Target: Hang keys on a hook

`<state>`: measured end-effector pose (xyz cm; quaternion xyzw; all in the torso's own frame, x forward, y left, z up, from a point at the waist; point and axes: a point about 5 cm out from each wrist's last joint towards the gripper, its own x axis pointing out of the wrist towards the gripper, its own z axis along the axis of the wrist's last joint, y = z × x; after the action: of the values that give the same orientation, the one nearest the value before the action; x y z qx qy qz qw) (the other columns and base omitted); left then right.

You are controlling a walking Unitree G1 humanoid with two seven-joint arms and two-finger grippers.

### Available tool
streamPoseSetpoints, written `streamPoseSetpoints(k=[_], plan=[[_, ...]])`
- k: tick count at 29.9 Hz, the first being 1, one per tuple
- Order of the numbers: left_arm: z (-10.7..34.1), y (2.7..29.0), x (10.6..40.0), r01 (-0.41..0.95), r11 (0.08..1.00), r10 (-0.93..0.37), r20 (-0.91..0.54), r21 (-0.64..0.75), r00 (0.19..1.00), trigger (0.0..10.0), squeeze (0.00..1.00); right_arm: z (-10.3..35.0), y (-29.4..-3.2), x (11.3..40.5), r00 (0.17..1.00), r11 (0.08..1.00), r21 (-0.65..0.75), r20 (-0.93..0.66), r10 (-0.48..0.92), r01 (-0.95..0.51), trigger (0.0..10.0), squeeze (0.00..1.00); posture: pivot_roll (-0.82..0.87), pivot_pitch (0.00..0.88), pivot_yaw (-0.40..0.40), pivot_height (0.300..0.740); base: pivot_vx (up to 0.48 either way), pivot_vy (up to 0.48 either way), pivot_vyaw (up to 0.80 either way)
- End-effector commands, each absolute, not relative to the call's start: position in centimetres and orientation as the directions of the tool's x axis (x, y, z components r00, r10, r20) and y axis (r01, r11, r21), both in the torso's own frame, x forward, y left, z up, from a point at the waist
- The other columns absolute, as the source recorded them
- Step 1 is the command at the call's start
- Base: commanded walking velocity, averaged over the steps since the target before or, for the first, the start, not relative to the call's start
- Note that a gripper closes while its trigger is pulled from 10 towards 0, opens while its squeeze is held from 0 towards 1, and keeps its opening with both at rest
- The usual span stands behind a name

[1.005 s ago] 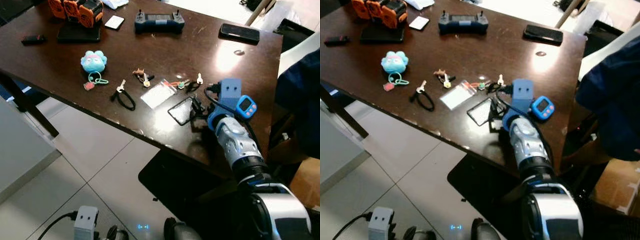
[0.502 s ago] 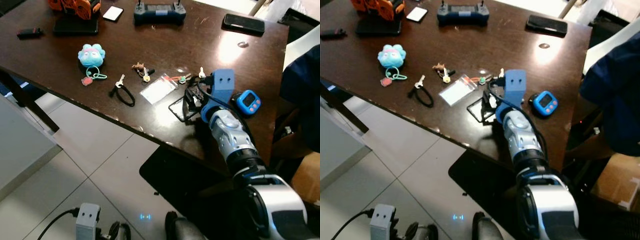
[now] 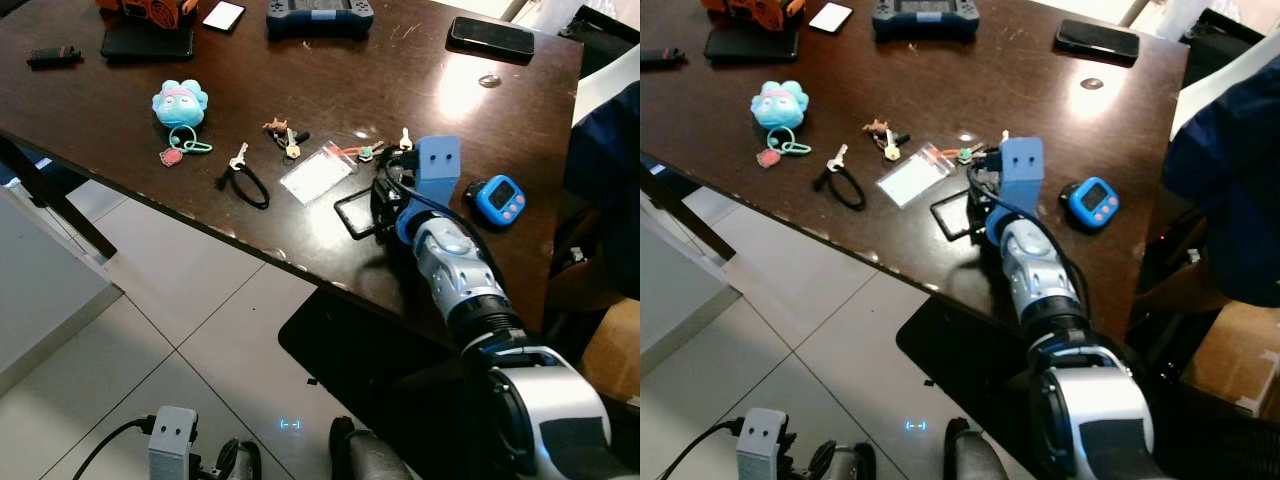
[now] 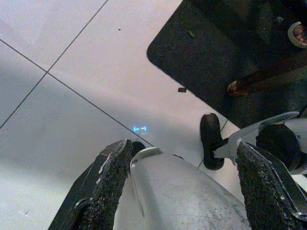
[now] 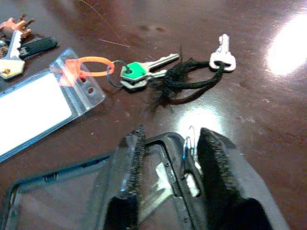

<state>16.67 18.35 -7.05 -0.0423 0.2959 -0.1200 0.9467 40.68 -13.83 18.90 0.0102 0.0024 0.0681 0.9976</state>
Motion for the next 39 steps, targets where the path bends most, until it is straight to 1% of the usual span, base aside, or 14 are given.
streamPoseSetpoints(k=[1,17,23,24,25,28,32,34,36,37,38,39], plan=[[-8.0,18.1,14.8,0.190,0.966,-0.258,-0.607,-0.176,0.751,10.0,0.00,16.3,-14.1,40.1,0.987,0.993,0.028,-0.106,0.120,-0.118,0.0,0.00,0.04,0.277,0.042,0.740,0.000,0.000,0.00],[-7.8,17.9,15.9,0.185,0.968,-0.252,-0.600,-0.171,0.760,10.0,0.00,16.7,-14.9,40.2,0.992,0.995,0.034,-0.079,0.094,-0.092,0.0,0.00,0.04,0.246,0.036,0.740,0.000,0.000,0.00],[-7.7,17.8,16.1,0.185,0.968,-0.250,-0.598,-0.170,0.761,10.0,0.00,17.3,-14.9,40.3,0.994,0.994,0.035,-0.041,0.106,-0.104,0.0,0.00,0.04,0.236,0.033,0.740,0.000,0.000,0.00],[-7.6,17.8,16.4,0.178,0.969,-0.245,-0.593,-0.171,0.767,10.0,0.00,18.1,-14.5,40.3,0.990,0.989,0.032,0.018,0.143,-0.143,0.0,0.00,0.04,0.221,0.026,0.740,0.000,0.000,0.00],[-7.6,17.8,16.4,0.178,0.969,-0.245,-0.593,-0.171,0.767,10.0,0.00,18.1,-14.5,40.3,0.990,0.989,0.032,0.018,0.143,-0.143,0.0,0.00,0.04,0.221,0.026,0.740,0.000,0.000,0.00],[-7.1,17.9,17.6,0.140,0.974,-0.219,-0.573,-0.180,0.790,10.0,0.00,20.2,-13.7,40.2,0.960,0.971,-0.024,0.148,0.237,-0.236,0.0,0.00,0.03,0.196,0.014,0.740,0.000,0.000,0.00],[-6.8,17.9,18.4,0.117,0.975,-0.205,-0.558,-0.189,0.804,10.0,0.00,20.5,-14.2,40.1,0.955,0.969,-0.076,0.166,0.244,-0.234,0.0,0.00,0.03,0.180,0.010,0.740,0.000,0.000,0.00],[-6.7,17.9,18.6,0.112,0.975,-0.202,-0.554,-0.192,0.807,10.0,0.00,20.6,-14.2,40.1,0.955,0.969,-0.078,0.168,0.244,-0.234,0.0,0.00,0.03,0.180,0.010,0.740,0.000,0.000,0.00],[-6.3,18.5,19.2,0.070,0.977,-0.170,-0.532,-0.203,0.830,10.0,0.00,20.9,-14.5,39.9,0.948,0.968,-0.071,0.193,0.251,-0.242,0.0,0.00,0.02,0.170,0.009,0.740,0.000,0.000,0.00],[-5.9,19.2,19.7,0.022,0.977,-0.130,-0.511,-0.213,0.850,10.0,0.00,21.1,-14.5,39.8,0.941,0.964,-0.062,0.213,0.265,-0.258,0.0,0.00,0.02,0.164,0.008,0.740,0.000,0.000,0.00],[-5.9,19.2,19.7,0.022,0.977,-0.130,-0.511,-0.213,0.850,10.0,0.00,21.1,-14.5,39.8,0.941,0.964,-0.062,0.213,0.265,-0.258,0.0,0.00,0.02,0.164,0.008,0.740,0.000,0.000,0.00],[-5.7,19.8,20.1,-0.012,0.975,-0.102,-0.497,-0.221,0.862,10.0,0.00,21.3,-14.5,39.8,0.934,0.961,-0.057,0.227,0.275,-0.269,0.0,0.00,0.02,0.164,0.008,0.740,0.000,0.000,0.00]])
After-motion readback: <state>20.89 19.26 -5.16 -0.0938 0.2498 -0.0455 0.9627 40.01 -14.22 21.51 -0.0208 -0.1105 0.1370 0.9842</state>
